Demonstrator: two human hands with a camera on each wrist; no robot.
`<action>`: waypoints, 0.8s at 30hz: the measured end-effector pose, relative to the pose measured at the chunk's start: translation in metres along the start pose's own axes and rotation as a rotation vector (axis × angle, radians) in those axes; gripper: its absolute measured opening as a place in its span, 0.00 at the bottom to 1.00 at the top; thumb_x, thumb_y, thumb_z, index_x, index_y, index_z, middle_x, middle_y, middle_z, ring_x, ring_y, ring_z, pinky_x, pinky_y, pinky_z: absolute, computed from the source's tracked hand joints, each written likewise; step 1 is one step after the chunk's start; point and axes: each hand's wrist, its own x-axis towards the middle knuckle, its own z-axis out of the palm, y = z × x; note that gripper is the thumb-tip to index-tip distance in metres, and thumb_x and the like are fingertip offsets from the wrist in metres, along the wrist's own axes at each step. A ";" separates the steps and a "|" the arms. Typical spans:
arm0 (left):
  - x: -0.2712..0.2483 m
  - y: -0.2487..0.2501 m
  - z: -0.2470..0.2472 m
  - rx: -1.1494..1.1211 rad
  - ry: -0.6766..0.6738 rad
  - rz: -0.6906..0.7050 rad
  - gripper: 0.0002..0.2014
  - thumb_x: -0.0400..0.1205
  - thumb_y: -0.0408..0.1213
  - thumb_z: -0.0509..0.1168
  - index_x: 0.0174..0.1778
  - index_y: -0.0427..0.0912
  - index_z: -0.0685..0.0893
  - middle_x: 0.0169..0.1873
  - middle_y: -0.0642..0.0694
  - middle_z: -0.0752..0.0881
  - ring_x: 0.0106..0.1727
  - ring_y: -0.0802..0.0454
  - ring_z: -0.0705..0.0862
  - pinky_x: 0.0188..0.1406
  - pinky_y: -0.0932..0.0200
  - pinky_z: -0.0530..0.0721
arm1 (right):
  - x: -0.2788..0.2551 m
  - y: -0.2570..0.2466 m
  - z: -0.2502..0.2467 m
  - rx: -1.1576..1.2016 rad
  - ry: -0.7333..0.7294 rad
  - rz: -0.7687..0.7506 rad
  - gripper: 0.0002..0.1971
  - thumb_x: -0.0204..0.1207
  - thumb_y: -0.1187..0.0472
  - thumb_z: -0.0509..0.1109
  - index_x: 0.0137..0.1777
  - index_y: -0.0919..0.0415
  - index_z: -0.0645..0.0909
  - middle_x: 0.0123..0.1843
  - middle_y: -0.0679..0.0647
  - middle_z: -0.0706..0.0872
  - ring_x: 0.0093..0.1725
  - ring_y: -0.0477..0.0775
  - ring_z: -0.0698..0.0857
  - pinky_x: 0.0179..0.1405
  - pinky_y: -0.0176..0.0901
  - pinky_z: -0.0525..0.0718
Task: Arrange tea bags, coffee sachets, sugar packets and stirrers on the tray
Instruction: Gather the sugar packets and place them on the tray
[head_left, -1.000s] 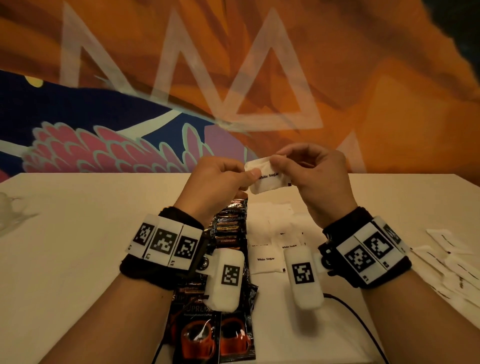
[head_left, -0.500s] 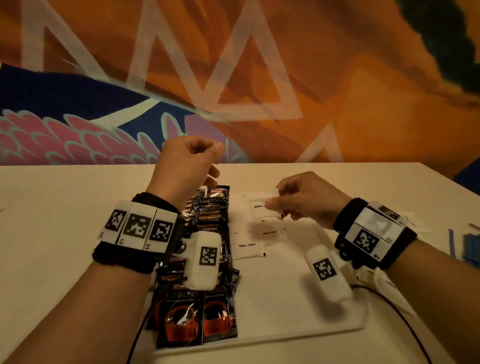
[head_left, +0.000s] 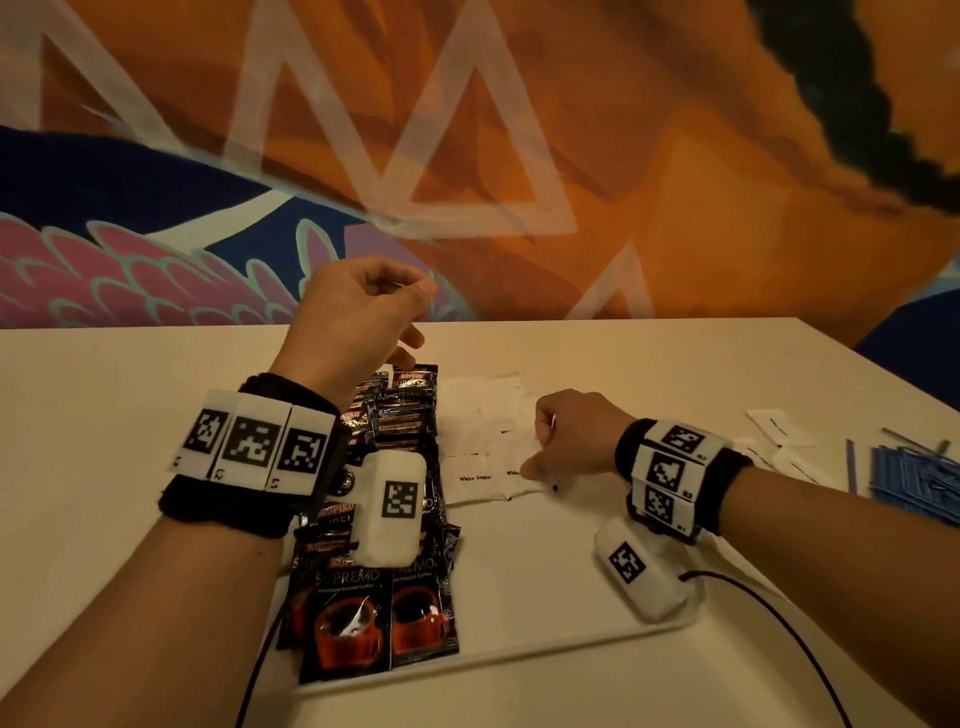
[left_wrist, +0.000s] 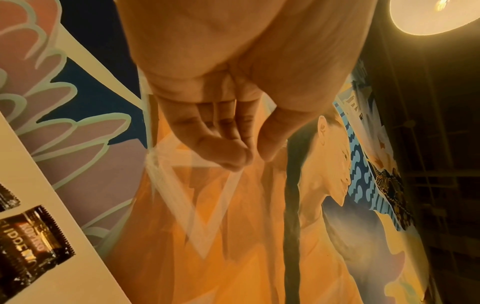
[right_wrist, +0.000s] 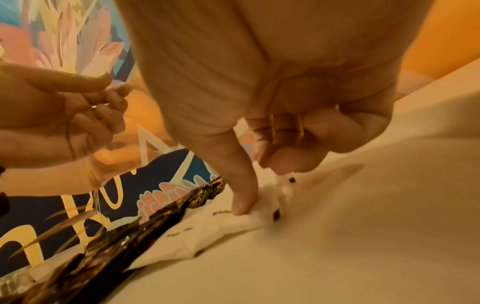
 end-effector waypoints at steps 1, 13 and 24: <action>0.000 0.000 0.000 0.001 -0.003 0.000 0.03 0.83 0.37 0.65 0.47 0.44 0.84 0.37 0.47 0.84 0.33 0.53 0.84 0.26 0.62 0.85 | -0.001 0.000 0.000 0.004 0.004 -0.005 0.17 0.66 0.52 0.82 0.34 0.54 0.74 0.38 0.49 0.82 0.43 0.53 0.81 0.33 0.40 0.76; -0.025 0.015 0.037 0.082 -0.170 -0.027 0.03 0.82 0.36 0.67 0.43 0.43 0.84 0.38 0.42 0.85 0.32 0.51 0.82 0.27 0.58 0.84 | -0.064 0.062 -0.055 0.297 0.188 0.031 0.07 0.76 0.57 0.72 0.46 0.58 0.88 0.40 0.51 0.90 0.33 0.45 0.84 0.25 0.37 0.75; -0.062 0.046 0.184 0.718 -0.656 0.035 0.17 0.79 0.52 0.68 0.52 0.41 0.87 0.49 0.44 0.88 0.49 0.47 0.86 0.49 0.53 0.86 | -0.131 0.133 -0.073 0.247 0.182 0.206 0.06 0.79 0.55 0.68 0.49 0.55 0.85 0.40 0.48 0.90 0.38 0.46 0.88 0.29 0.38 0.80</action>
